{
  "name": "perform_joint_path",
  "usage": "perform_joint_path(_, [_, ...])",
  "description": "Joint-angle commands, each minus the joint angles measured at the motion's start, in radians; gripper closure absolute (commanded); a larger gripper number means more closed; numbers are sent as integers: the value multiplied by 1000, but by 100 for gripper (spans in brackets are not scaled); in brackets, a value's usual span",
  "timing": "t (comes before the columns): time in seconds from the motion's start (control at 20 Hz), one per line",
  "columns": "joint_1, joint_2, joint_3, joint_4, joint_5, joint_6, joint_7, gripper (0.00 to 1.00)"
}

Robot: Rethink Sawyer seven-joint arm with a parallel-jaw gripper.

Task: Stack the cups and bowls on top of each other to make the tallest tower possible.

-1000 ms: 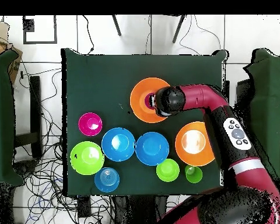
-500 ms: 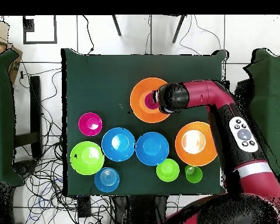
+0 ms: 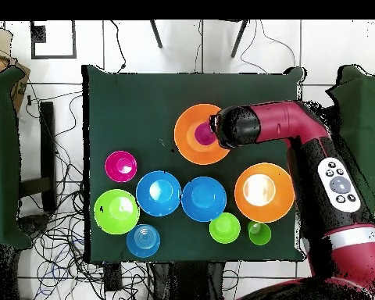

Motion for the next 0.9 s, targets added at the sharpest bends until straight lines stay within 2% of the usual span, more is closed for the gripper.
perform_joint_path(0.05, [19,-88,-25,92,6,156,-278,0])
perform_joint_path(0.4, [27,-143,-23,118,37,196,-260,0])
perform_joint_path(0.5, [26,-183,-17,138,61,224,-252,0])
perform_joint_path(0.75, [64,-242,-40,176,62,227,-151,0])
perform_joint_path(0.9, [93,-221,-57,182,38,192,-94,0])
